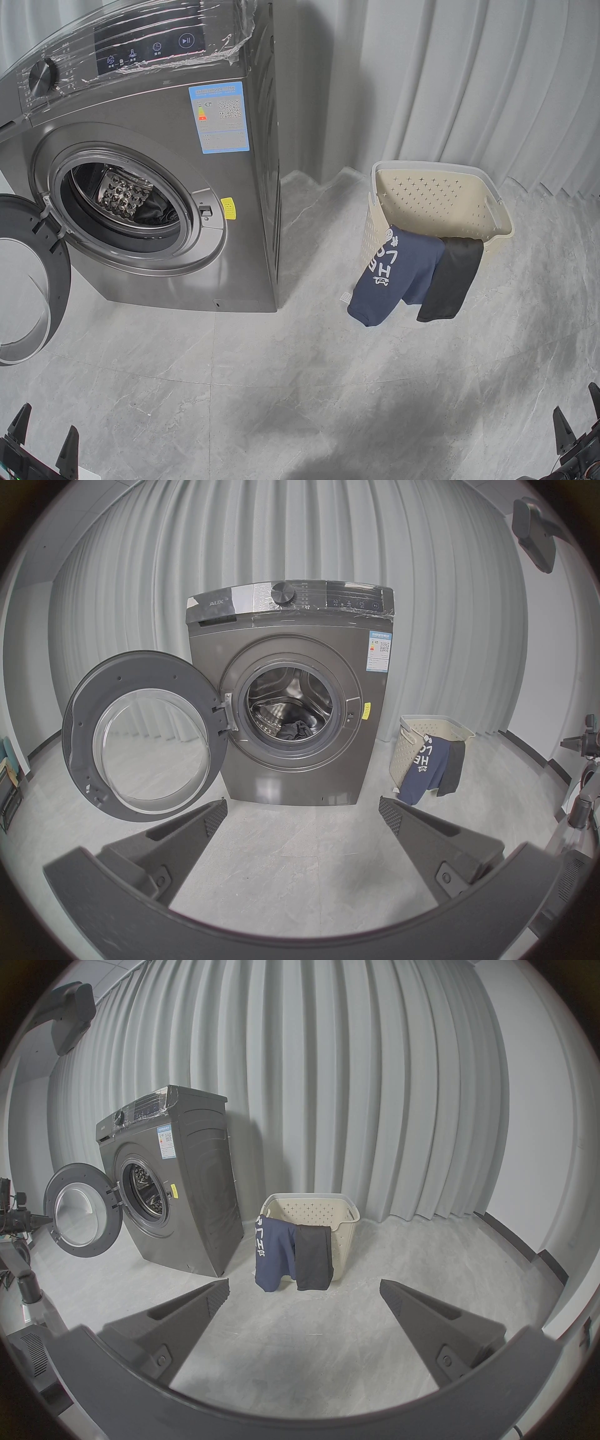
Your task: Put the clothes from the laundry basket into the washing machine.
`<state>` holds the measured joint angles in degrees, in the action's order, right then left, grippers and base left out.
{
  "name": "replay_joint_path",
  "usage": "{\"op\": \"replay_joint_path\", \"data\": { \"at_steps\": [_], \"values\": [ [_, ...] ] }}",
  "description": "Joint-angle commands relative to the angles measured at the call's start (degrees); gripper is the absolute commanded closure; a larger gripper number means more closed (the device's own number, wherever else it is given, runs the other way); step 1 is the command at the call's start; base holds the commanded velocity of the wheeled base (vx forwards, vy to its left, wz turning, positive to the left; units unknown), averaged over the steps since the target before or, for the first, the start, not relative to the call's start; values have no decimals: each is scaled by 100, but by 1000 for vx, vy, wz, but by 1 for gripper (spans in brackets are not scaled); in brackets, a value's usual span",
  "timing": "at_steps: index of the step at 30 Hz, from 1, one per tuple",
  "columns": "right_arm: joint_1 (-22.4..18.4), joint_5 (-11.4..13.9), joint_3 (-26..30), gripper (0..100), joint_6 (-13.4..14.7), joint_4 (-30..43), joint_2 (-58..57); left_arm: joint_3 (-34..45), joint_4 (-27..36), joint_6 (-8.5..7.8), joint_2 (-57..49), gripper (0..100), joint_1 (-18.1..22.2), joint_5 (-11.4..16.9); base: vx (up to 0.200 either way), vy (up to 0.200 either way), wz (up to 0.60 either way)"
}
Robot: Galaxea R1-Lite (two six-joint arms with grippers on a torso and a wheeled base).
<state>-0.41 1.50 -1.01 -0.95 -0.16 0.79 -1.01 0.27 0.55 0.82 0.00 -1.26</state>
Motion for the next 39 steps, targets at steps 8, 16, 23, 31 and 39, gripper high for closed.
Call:
{"op": "replay_joint_path", "data": {
  "at_steps": [8, 16, 23, 31, 39],
  "values": [
    [-2, 8, 101, 0, -2, -2, -27, 92, 0, 24, -73, 0, 0, -6, 0, -200, 0],
    [-2, 8, 101, 0, -2, -2, -27, 92, 0, 51, -73, 0, 0, -33, 0, -200, 0],
    [-2, 8, 101, 0, -2, -2, -27, 92, 0, 51, -73, 0, 0, -33, 0, -171, 0],
    [-2, 8, 101, 0, -2, -2, -27, 92, 0, 68, -73, 0, 0, -33, 0, 0, 0],
    [-2, 8, 101, 0, -2, -2, -27, 92, 0, 77, -73, 0, 0, -33, 0, -200, 0]
  ]
}}
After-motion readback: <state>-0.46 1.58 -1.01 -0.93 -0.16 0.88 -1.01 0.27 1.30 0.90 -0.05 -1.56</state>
